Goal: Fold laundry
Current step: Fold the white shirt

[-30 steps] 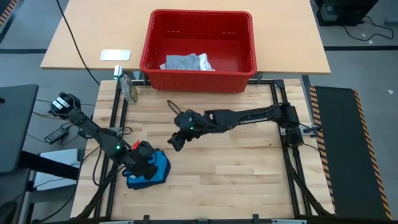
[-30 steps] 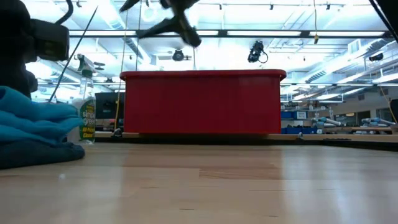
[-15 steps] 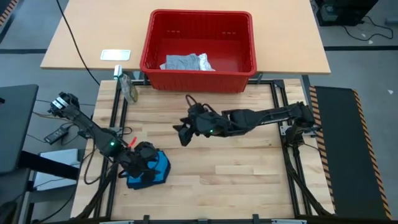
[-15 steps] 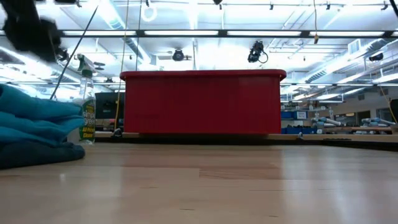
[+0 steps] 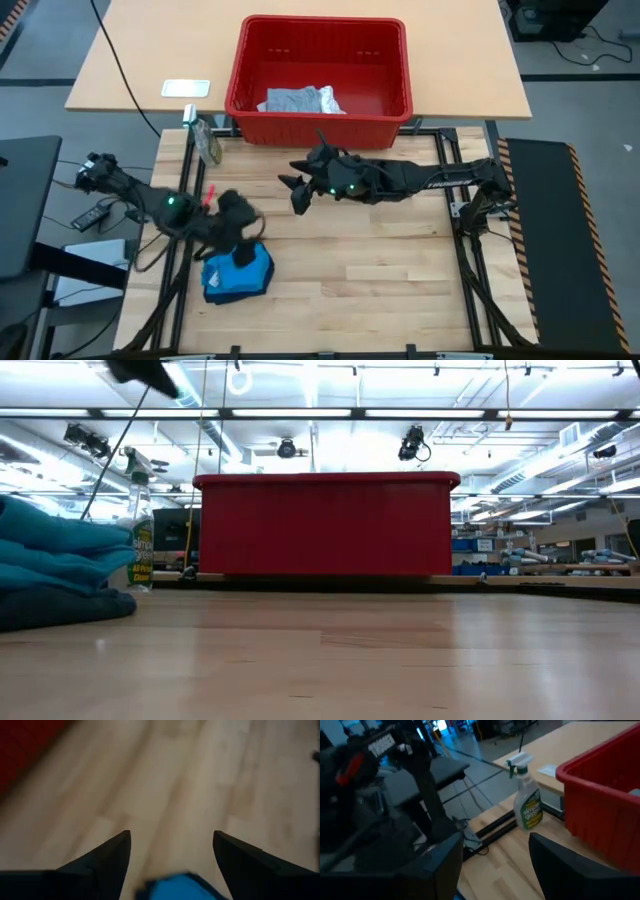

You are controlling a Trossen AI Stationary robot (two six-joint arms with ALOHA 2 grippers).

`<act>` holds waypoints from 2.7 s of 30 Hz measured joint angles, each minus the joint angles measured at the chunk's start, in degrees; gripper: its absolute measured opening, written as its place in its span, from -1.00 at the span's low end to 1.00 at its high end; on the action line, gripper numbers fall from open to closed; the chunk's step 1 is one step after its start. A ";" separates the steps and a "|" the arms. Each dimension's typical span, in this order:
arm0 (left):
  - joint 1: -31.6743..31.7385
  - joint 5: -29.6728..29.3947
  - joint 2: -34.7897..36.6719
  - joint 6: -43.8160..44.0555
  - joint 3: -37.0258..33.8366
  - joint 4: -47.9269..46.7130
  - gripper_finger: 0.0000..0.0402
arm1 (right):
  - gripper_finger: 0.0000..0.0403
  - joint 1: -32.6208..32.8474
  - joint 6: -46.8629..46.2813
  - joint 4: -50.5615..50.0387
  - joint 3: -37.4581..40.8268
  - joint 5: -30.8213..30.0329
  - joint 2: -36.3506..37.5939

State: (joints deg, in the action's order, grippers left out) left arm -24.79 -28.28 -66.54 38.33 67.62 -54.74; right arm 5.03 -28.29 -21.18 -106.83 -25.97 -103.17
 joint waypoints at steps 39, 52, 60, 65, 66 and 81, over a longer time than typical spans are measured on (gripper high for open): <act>60.77 33.83 -24.99 -46.28 5.08 26.74 0.27 | 0.07 -48.75 20.83 -6.59 8.70 32.19 -9.08; 61.37 32.59 -26.12 -43.87 5.22 26.09 0.27 | 0.22 -52.61 19.31 8.77 8.63 49.99 -21.53; 61.65 32.17 -26.18 -44.56 5.18 25.61 0.27 | 0.23 -51.01 19.45 9.76 7.19 45.41 -23.37; 61.81 31.77 -26.14 -44.56 5.18 25.68 0.27 | 0.22 -51.41 19.53 6.68 6.54 33.27 -23.29; 61.81 31.77 -26.15 -44.56 5.18 25.69 0.27 | 0.22 -51.71 19.66 6.67 6.51 33.56 -23.26; 62.82 31.35 -26.18 -47.09 5.13 27.11 0.27 | -0.07 -52.14 22.44 6.90 4.18 47.14 -30.84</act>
State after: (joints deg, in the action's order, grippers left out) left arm 38.03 3.07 -92.73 -8.76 72.75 -27.64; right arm -47.11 -5.84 -14.28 -102.65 21.17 -134.00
